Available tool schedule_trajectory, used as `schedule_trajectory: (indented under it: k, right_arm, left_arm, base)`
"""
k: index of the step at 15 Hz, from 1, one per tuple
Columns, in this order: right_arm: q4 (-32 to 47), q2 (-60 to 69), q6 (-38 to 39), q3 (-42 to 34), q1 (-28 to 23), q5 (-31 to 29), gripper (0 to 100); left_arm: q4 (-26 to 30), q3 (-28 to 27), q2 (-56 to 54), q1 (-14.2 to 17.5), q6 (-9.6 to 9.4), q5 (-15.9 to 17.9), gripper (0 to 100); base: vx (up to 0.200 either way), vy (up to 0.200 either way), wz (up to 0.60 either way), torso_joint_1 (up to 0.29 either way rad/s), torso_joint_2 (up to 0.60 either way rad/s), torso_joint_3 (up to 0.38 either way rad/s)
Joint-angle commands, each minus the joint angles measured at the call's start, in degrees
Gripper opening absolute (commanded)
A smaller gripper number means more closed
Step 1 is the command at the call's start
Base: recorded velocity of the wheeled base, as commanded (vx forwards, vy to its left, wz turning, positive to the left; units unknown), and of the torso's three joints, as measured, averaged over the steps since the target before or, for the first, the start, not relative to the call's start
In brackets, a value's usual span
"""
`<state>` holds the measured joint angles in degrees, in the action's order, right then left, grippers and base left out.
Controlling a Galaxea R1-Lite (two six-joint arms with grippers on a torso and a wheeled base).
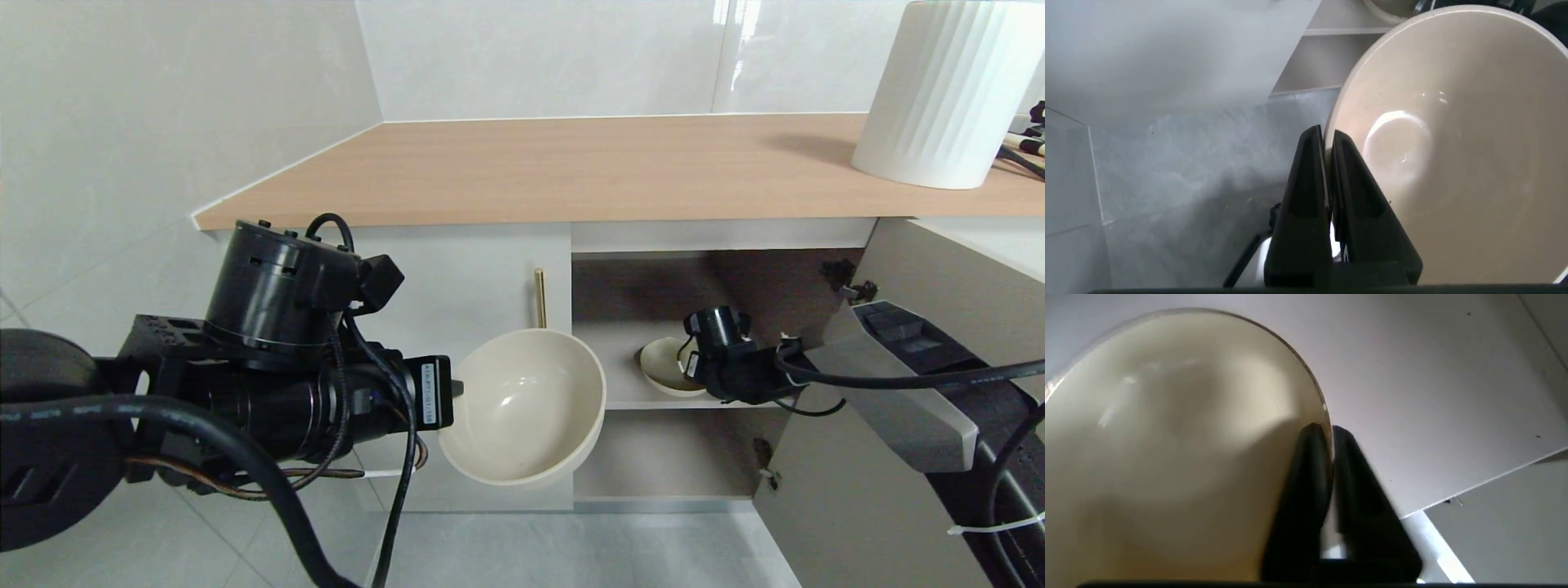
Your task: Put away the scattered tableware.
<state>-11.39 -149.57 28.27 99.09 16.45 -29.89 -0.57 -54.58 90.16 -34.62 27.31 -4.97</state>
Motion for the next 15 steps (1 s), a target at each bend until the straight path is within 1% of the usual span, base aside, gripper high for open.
schedule_trajectory:
  k: [1,3,4,5,6,7,9,10,11,12,13,15]
  right_arm:
    - [-0.2,0.1,0.1,0.3,0.1,0.0,100]
    - [-0.1,0.8,2.0,0.8,0.1,0.0,100]
    - [0.0,2.1,3.0,0.1,0.3,0.0,100]
    - [0.1,4.8,4.1,-2.2,0.4,0.0,100]
    - [0.1,8.9,4.7,-6.2,0.9,0.5,100]
    - [0.1,13.2,4.7,-10.8,2.0,2.3,100]
    - [0.4,21.6,4.2,-17.4,4.3,7.7,100]
    - [0.7,25.2,4.1,-20.2,5.4,9.5,100]
    - [2.6,30.9,2.8,-23.9,7.0,11.8,100]
    - [5.3,34.3,0.5,-25.7,7.7,13.6,100]
    - [10.0,39.2,-1.6,-26.9,9.0,15.0,100]
    - [16.9,46.2,-1.9,-28.0,11.9,17.7,100]
  left_arm:
    - [0.0,0.0,0.2,0.0,0.03,0.0,0]
    - [0.0,0.0,0.5,0.0,0.03,0.0,0]
    - [0.0,0.0,1.2,0.0,-0.06,0.1,0]
    - [0.0,-0.1,1.8,0.0,-0.06,0.1,0]
    - [0.0,-0.3,2.6,0.0,-0.15,0.1,0]
    - [-0.1,-0.4,3.6,0.0,-0.24,0.1,0]
    - [-0.7,-0.7,6.1,-0.5,-1.55,0.0,0]
    - [-1.3,-0.8,7.1,-1.1,-1.99,0.0,0]
    - [-2.0,-0.9,8.7,-2.3,-2.52,-0.1,0]
    - [-2.3,-0.8,9.7,-3.1,-2.61,-0.2,0]
    - [-2.3,-0.7,11.1,-4.1,-2.7,-0.4,0]
    - [-2.5,-0.7,13.8,-5.7,-2.61,-0.7,0]
  base:
    - [0.0,0.0,0.0,0.0,0.0,0.0]
    - [0.0,0.0,0.0,0.0,0.0,0.0]
    - [0.0,0.0,0.0,0.0,0.0,0.0]
    - [0.0,0.0,0.0,0.0,0.0,0.0]
    - [0.0,0.0,0.0,0.0,0.0,0.0]
    - [0.0,0.0,0.0,0.0,0.0,0.0]
    - [0.0,0.0,0.0,0.0,0.0,0.0]
    - [0.0,0.0,0.0,0.0,0.0,0.0]
    - [0.0,0.0,0.0,0.0,0.0,0.0]
    - [0.0,0.0,0.0,0.0,0.0,0.0]
    - [0.0,0.0,0.0,0.0,0.0,0.0]
    - [0.0,0.0,0.0,0.0,0.0,0.0]
